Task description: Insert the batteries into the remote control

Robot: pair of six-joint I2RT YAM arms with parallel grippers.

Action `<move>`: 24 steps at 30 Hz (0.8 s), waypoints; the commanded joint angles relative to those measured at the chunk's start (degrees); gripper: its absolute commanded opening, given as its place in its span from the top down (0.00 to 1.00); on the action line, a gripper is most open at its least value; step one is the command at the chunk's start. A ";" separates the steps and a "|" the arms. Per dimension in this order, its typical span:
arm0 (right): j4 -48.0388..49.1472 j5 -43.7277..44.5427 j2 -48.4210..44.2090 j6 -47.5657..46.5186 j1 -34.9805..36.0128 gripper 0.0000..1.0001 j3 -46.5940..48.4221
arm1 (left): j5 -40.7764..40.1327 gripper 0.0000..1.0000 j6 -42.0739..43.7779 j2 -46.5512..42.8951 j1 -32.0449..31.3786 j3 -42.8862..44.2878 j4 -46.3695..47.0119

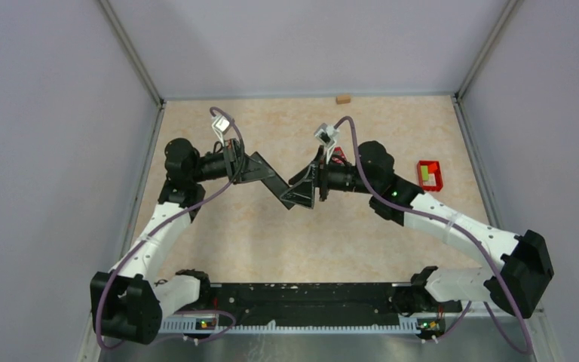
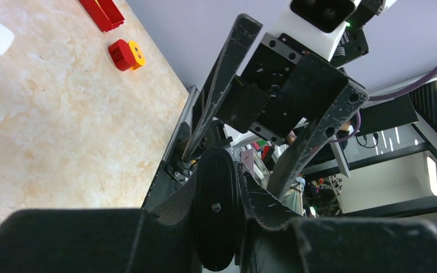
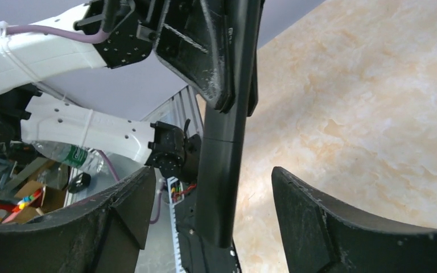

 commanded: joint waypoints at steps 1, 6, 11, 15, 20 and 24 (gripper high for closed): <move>-4.31 -3.30 2.52 -4.57 -0.46 0.28 5.33 | 2.07 1.00 0.97 -3.06 -0.15 -0.56 4.09; -2.88 -5.39 4.98 -3.92 -0.43 0.42 6.98 | 2.44 1.00 2.55 -5.62 -0.15 -1.06 3.86; 3.64 -6.43 7.59 -0.23 -0.46 0.63 6.87 | 2.49 1.00 3.41 -7.23 -0.15 -1.18 3.77; 11.67 -9.11 9.59 5.20 -0.47 0.93 6.22 | 1.16 1.00 4.94 -7.78 -0.15 -0.81 2.08; 12.49 -6.42 9.30 7.08 -0.39 1.00 5.95 | -3.33 0.70 12.59 -9.00 -0.08 0.87 -7.89; 6.58 0.28 6.67 3.77 -0.47 1.00 5.66 | -10.50 0.13 21.28 -10.67 -0.09 2.63 -18.69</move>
